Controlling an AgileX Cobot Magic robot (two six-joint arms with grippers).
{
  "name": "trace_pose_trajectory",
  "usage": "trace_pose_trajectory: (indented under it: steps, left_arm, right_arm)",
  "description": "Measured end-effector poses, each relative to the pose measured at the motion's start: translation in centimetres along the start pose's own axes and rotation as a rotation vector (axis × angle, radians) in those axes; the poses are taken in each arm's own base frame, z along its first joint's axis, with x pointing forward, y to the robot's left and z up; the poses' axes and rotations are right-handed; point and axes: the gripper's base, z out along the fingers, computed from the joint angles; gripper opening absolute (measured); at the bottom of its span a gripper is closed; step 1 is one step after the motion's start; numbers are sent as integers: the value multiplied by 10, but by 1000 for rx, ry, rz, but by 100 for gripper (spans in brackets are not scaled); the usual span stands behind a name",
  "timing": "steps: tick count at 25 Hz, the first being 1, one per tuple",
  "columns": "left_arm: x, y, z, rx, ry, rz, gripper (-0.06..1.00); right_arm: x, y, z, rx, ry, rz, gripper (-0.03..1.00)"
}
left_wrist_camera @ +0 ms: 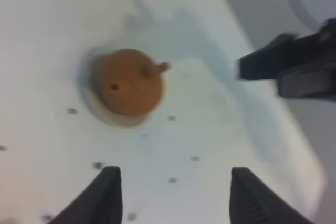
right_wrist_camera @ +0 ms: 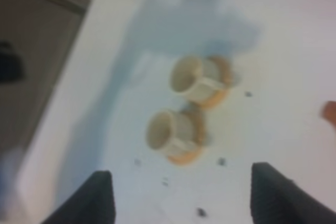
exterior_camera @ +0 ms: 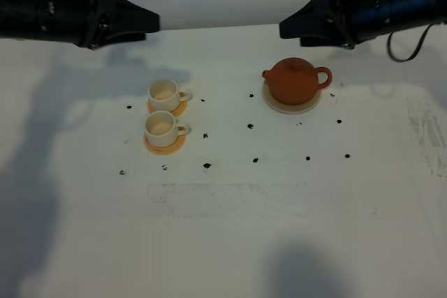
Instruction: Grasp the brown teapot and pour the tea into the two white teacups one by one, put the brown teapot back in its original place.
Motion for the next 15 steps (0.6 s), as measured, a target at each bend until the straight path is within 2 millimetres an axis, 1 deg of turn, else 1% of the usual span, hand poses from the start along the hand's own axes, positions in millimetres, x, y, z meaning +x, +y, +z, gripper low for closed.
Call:
trace_pose_trajectory:
  steps: [3, 8, 12, 15]
  left_arm:
    - [-7, -18, -20, -92, -15, 110, 44]
    - [-14, -49, -46, -233, -46, 211, 44]
    - [-7, -63, -57, -335, -48, 239, 44]
    - [1, -63, -61, -393, -50, 207, 44]
  right_arm:
    - [-4, 11, -16, 101, -9, -70, 54]
    - [-9, 29, -42, 242, -27, -131, 54]
    - [-7, 37, -57, 336, -7, -144, 53]
    - [-5, 41, -67, 393, 7, -142, 52]
